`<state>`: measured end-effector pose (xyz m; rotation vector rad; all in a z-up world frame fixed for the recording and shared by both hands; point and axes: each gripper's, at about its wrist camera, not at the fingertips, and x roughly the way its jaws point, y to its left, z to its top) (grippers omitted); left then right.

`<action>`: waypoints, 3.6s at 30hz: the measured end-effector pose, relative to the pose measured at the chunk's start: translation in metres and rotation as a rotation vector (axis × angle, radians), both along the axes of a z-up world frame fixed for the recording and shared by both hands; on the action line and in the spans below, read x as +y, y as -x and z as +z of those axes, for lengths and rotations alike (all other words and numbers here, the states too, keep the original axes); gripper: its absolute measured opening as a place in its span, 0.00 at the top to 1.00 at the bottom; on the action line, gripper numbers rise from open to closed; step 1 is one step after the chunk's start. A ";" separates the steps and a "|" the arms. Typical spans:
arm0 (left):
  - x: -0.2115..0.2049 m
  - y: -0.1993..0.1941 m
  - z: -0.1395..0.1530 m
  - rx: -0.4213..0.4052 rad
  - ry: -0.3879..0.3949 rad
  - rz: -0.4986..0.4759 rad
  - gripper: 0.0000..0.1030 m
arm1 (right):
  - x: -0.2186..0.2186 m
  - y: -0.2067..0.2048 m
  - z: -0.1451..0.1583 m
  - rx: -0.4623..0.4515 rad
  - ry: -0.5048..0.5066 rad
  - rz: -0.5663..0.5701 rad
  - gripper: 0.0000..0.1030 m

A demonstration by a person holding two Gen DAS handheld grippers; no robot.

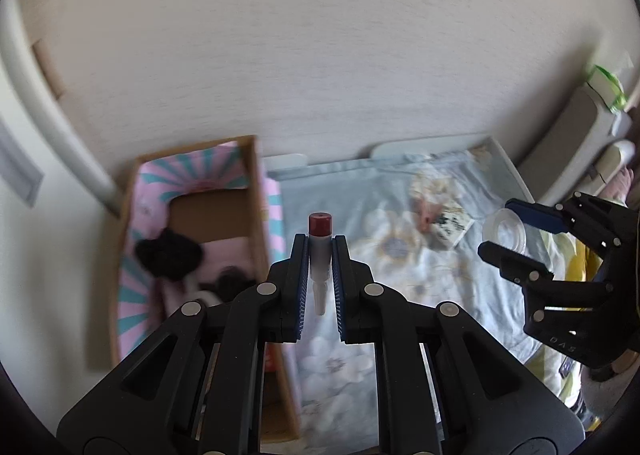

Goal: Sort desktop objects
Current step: 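Carry the lipstick and tape roll over the cardboard box, then open both tools inside the cardboard box to drop the lipstick and tape, then move both tools back over the bed toward the clothespin and tissue pack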

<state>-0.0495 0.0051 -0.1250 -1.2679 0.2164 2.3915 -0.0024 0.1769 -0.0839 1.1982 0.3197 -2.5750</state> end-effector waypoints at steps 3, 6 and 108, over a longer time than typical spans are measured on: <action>-0.034 0.002 0.007 0.002 -0.017 0.073 0.90 | -0.027 0.009 0.010 0.017 -0.004 0.065 0.61; -0.066 0.002 0.008 0.003 -0.020 0.140 0.90 | -0.056 0.018 0.018 0.026 0.002 0.128 0.61; 0.144 0.061 -0.108 -0.251 0.050 -0.132 0.01 | 0.097 0.042 -0.091 -0.200 -0.006 -0.110 0.25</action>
